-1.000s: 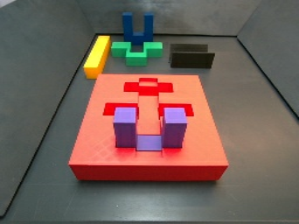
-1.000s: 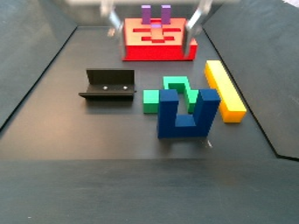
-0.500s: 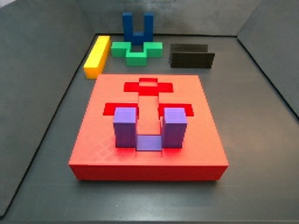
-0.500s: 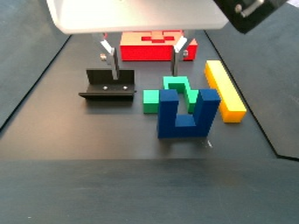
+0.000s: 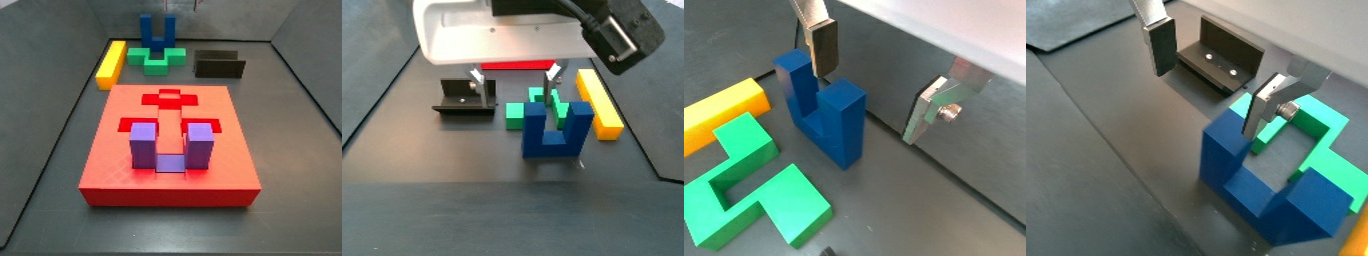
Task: Pick up the blue object. Move up. Move to above the board. Insert the blue object.
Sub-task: Pick up the blue object.
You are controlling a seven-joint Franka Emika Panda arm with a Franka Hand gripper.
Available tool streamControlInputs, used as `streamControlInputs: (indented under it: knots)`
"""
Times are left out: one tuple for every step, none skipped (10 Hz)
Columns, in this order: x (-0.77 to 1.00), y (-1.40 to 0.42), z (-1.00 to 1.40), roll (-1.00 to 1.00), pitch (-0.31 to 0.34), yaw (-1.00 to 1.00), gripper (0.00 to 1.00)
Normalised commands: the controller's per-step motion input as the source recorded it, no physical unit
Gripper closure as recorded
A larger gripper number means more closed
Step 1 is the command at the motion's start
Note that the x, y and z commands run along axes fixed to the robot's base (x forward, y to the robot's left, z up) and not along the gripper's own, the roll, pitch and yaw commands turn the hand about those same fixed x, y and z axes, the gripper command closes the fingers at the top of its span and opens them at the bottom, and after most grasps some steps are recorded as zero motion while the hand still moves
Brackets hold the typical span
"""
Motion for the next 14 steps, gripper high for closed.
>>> streamControlInputs:
  knots:
    - [-0.09, -0.04, -0.14, 0.03, -0.023, 0.00, 0.00]
    - [-0.04, 0.00, -0.15, 0.03, -0.006, 0.00, 0.00]
    - [-0.08, 0.00, -0.17, 0.05, 0.000, 0.00, 0.00]
    - [-0.01, 0.00, -0.20, 0.03, 0.000, 0.00, 0.00]
    - [0.00, 0.00, -0.24, 0.06, 0.000, 0.00, 0.00]
    - [0.00, 0.00, -0.28, 0.08, 0.000, 0.00, 0.00]
    - [0.00, 0.00, -0.27, 0.08, 0.000, 0.00, 0.00]
    - [0.00, 0.00, -0.28, 0.08, 0.003, 0.00, 0.00]
    - [0.00, 0.00, -0.31, 0.10, 0.004, 0.00, 0.00]
    - [0.00, 0.00, -0.33, 0.13, 0.009, 0.00, 0.00]
    - [0.00, 0.04, -0.33, 0.14, 0.006, 0.01, 0.00]
    - [0.00, 0.03, -0.27, 0.07, 0.000, 0.04, 0.00]
    - [0.00, 0.00, -0.05, 0.00, 0.000, 0.00, 0.00]
    - [0.00, 0.00, -0.05, 0.00, 0.000, 0.00, 0.00]
